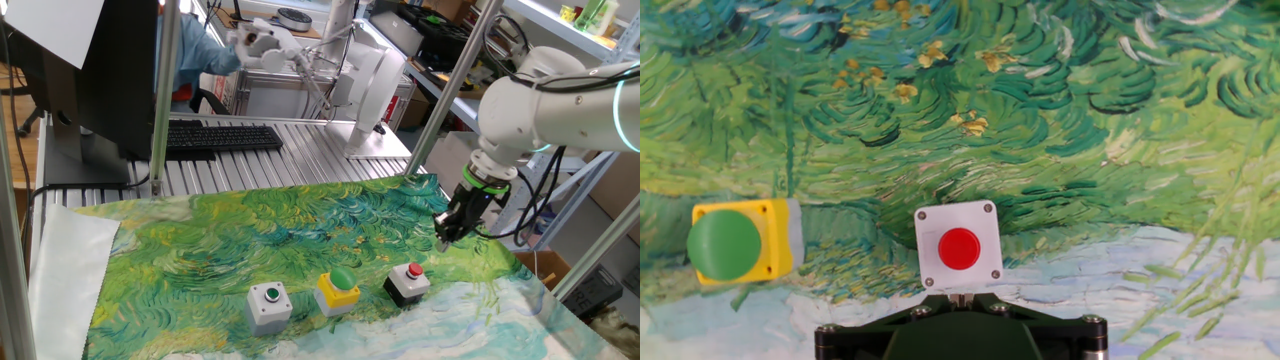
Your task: Press three buttons from left to right in sequence
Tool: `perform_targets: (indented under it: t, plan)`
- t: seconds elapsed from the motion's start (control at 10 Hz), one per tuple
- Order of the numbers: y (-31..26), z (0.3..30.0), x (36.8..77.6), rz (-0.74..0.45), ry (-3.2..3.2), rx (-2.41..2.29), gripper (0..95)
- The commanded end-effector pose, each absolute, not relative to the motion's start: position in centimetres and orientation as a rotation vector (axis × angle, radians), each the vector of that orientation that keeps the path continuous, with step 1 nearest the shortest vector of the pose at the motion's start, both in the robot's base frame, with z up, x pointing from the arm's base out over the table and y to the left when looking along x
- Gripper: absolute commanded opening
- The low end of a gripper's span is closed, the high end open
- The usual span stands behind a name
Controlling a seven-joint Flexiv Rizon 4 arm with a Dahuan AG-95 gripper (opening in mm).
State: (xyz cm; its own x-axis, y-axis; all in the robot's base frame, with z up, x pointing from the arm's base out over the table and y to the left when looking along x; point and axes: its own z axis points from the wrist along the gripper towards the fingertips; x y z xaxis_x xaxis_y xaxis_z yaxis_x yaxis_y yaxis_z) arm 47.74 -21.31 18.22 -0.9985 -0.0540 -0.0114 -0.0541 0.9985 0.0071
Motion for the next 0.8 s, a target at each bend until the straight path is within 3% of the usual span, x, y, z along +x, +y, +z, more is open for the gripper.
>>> perform_targets:
  t: [0.1,0.8]
  plan:
    - [-21.34,18.2,47.9,0.051,3.141,-0.125,0.0]
    - [-21.34,18.2,47.9,0.053,3.132,-0.228,0.0]
